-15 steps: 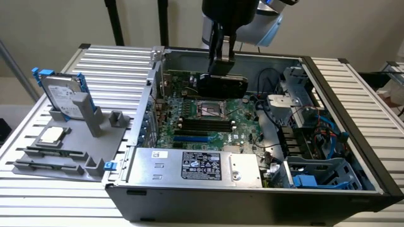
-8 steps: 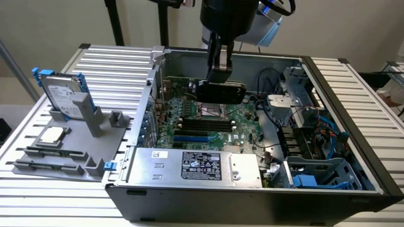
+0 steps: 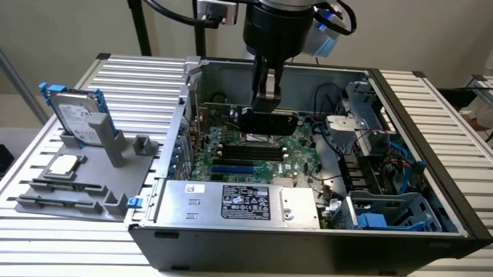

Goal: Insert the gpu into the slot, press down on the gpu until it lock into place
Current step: 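Insert the gpu into the slot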

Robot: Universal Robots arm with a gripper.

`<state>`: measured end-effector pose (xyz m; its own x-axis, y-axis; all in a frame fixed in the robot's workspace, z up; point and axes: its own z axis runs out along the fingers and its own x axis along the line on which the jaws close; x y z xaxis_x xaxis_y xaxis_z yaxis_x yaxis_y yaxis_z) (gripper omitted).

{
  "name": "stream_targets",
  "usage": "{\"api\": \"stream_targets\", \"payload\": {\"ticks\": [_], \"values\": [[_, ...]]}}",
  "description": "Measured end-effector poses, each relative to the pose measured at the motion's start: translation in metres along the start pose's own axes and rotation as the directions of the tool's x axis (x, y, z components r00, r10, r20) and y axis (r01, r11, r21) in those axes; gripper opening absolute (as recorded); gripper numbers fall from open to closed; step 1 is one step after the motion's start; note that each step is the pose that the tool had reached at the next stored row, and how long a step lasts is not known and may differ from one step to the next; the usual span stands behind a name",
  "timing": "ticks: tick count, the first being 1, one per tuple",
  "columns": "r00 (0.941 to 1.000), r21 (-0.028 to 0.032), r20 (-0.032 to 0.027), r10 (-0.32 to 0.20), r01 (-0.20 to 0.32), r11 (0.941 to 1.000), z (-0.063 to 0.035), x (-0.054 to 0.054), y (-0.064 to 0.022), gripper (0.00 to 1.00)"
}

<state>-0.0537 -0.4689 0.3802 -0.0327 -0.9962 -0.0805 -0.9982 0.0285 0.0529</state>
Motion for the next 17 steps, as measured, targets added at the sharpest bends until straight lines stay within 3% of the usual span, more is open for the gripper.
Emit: {"api": "stream_targets", "payload": {"ticks": [17], "values": [[0.9996, 0.0023, 0.0014, 0.029, -0.029, 0.9996, 0.0304, 0.008, -0.0006, 0.26]]}}
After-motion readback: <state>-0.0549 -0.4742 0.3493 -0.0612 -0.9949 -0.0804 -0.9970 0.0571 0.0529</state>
